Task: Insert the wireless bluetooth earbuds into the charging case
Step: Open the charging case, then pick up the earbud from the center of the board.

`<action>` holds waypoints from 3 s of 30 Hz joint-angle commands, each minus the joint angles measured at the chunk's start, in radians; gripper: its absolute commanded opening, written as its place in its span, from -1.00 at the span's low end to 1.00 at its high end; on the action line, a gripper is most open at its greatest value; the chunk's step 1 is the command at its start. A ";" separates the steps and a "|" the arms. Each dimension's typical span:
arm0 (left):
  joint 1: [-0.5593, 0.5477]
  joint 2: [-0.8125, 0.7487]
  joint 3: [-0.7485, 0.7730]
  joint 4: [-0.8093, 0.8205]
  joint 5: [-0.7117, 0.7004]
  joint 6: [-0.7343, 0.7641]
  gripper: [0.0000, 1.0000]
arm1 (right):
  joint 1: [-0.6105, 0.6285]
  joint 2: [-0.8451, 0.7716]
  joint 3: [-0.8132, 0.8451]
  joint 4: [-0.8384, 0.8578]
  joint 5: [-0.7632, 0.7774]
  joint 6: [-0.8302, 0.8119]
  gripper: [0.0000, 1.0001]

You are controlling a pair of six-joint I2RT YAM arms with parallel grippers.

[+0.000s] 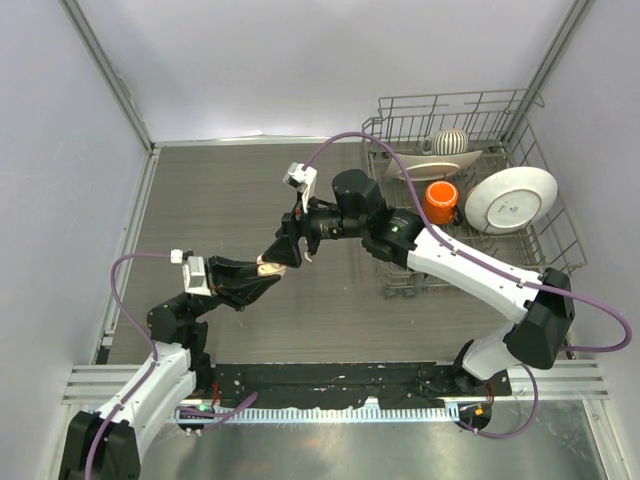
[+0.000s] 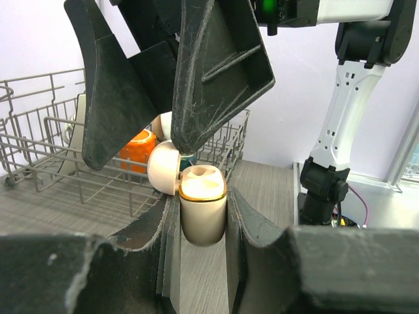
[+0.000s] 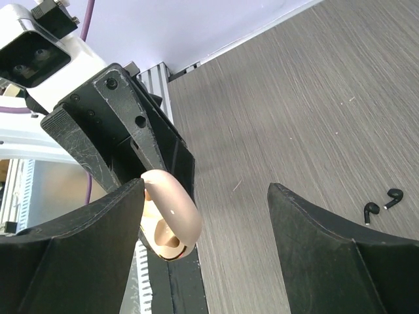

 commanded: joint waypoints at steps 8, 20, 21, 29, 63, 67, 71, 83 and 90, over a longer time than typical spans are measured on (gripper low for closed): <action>-0.008 -0.012 0.005 0.236 -0.036 0.022 -1.00 | -0.067 -0.003 0.032 0.099 -0.098 0.076 0.61; -0.008 -0.132 -0.009 0.023 -0.099 0.124 -1.00 | -0.251 -0.053 -0.013 0.215 -0.110 0.203 0.77; -0.007 -0.141 -0.008 0.012 -0.099 0.125 -1.00 | -0.270 -0.036 -0.014 0.158 -0.089 0.152 0.77; -0.007 -0.282 0.023 -0.152 -0.117 0.171 -1.00 | -0.275 0.153 -0.031 -0.098 0.106 -0.014 0.41; -0.007 -0.268 0.034 -0.201 -0.099 0.214 -1.00 | -0.196 0.724 0.421 -0.376 0.370 -0.394 0.17; -0.007 -0.271 0.032 -0.204 -0.099 0.216 -1.00 | -0.196 0.745 0.449 -0.384 0.371 -0.399 0.15; -0.007 -0.276 0.029 -0.209 -0.105 0.217 -1.00 | -0.196 0.765 0.475 -0.404 0.371 -0.400 -0.02; -0.007 -0.284 0.028 -0.220 -0.103 0.223 -1.00 | -0.196 0.799 0.501 -0.433 0.343 -0.408 -0.07; -0.007 -0.291 0.024 -0.229 -0.107 0.225 -1.00 | -0.196 0.822 0.522 -0.459 0.343 -0.411 -0.11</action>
